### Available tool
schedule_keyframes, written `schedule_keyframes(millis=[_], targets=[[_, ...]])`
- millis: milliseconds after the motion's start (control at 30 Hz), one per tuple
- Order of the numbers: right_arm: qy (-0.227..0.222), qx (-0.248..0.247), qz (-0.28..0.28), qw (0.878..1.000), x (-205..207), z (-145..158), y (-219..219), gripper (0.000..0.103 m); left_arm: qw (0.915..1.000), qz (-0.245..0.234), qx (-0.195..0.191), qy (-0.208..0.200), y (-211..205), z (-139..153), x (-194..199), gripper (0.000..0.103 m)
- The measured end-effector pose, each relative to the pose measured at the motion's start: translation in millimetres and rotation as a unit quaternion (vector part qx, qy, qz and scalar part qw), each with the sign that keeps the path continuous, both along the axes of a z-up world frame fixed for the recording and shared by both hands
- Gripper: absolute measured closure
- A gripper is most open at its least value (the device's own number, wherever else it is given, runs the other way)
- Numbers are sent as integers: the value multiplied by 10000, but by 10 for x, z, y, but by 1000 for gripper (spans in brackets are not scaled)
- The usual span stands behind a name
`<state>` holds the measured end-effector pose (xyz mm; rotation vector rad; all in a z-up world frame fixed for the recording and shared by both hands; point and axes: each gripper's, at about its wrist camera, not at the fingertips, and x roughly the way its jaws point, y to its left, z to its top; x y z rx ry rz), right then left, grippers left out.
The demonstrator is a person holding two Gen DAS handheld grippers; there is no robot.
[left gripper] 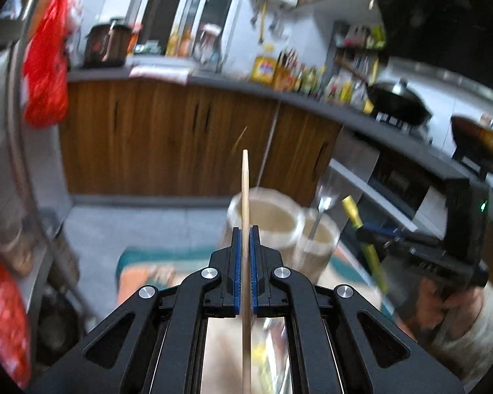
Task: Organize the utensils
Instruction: 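Lift the chopstick and yellow utensil and carry both above the ceramic holder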
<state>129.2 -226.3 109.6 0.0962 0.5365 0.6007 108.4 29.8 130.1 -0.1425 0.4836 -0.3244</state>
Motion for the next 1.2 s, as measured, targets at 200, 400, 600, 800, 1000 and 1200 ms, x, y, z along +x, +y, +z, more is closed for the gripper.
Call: schedule_keyframes(millis=[200,400,600,800,1000,1200], targets=[[-407,591,-233,9972,360,189,32,93,9978,-5,75,-652,-413,318,434,98],[-664,651,-377,9950,659,121,138,93,9955,145,52,-935,-594,335,770,98],[-775,621,-499,9938,815,-98,228,93,9919,374,69,-1209,-624,278,907,98],[-842,535,-530,9936,806,-254,215,93,9906,437,248,-1275,-652,121,904,98],[-814,456,-412,9948,682,-317,165,93,9929,282,177,-1145,-544,54,713,98],[-679,495,-333,9959,506,-370,21,93,9959,118,294,-845,-444,-23,503,98]])
